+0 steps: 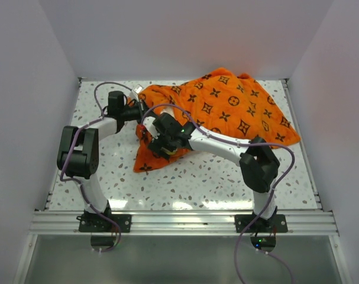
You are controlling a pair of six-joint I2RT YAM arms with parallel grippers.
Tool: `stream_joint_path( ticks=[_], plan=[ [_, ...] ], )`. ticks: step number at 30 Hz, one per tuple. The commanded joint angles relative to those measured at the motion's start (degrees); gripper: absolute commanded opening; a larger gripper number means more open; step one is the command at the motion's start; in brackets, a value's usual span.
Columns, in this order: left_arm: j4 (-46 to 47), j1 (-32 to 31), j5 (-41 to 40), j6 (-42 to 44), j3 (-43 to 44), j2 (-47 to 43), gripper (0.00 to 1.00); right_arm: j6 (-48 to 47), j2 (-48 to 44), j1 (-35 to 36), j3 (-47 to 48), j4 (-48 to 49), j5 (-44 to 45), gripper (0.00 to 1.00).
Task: Put the pillow into the pillowcase
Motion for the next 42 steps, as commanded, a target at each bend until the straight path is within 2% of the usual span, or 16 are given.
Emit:
stream_joint_path(
  ticks=[1, 7, 9, 10, 12, 13, 18, 26, 29, 32, 33, 35, 36, 37, 38, 42],
  plan=[
    [7.96, -0.4, 2.48, -4.71, -1.21, -1.29, 0.0, 3.22, 1.64, 2.49, 2.75, 10.45, 2.38, 0.98],
    [11.14, -0.4, 3.27, -7.01, -3.41, -0.76, 0.0, 2.09, 5.5, 2.49, -2.35, 21.25, 4.04, 0.93],
    [8.51, -0.31, 3.97, -4.4, -3.58, -1.46, 0.0, 4.62, 7.18, -0.22, 0.18, 20.4, 3.0, 0.73],
    [7.37, -0.22, 4.41, -3.5, -3.76, -1.81, 0.0, 6.29, 8.23, -3.54, 1.41, 18.22, 1.34, 0.44],
    [4.82, -0.05, 5.55, -0.7, -4.9, -3.56, 0.0, 12.17, 8.42, -7.33, 4.05, 16.97, -4.79, 0.1],
    [2.72, 0.56, 6.17, 0.27, -5.25, -4.01, 0.0, 16.81, 7.63, -10.75, 4.32, 17.31, -6.4, 0.0],
    [-2.82, 1.89, 11.0, 6.33, -6.31, -6.56, 0.0, 30.98, 6.48, -19.21, 7.92, 15.65, -23.52, 0.0],
    [-7.14, 1.8, 18.91, 6.97, -5.78, -10.34, 0.0, 41.71, 10.25, -22.82, 11.18, 18.1, -18.9, 0.0],
    [-3.74, 1.45, 21.38, 3.46, -5.87, -12.09, 0.0, 40.59, 13.42, -21.68, 12.41, 20.13, -18.2, 0.0],
    [14.94, 0.14, 23.05, -11.27, -7.09, -13.24, 0.0, 39.79, 16.41, -19.22, 10.93, 21.0, -16.7, 0.0],
    [21.35, -1.0, 23.49, -22.02, -7.53, -13.24, 0.0, 40.4, 17.72, -18.87, 9.44, 21.44, -16.78, 0.0],
    [45.21, -2.41, 23.4, -37.76, -7.54, -11.67, 0.0, 43.02, 19.65, -17.73, 7.76, 23.11, -16.87, 0.0],
    [45.32, -2.77, 22.97, -43.08, -7.54, -11.05, 0.0, 43.74, 20.45, -17.72, 7.49, 23.12, -16.7, 0.0],
    [56.64, -2.94, 22.35, -48.18, -7.1, -9.13, 0.0, 45.14, 20.98, -17.29, 7.32, 23.38, -16.35, 0.0],
    [60.4, -3.21, 21.91, -54.58, -6.14, -8.16, 0.0, 45.85, 21.33, -16.94, 6.88, 23.82, -16.17, 0.0],
    [57.89, -4.17, 20.59, -52.19, -1.31, -6.66, 0.0, 48.4, 21.95, -15.79, 6.18, 25.39, -19.31, 0.0]
  ],
)
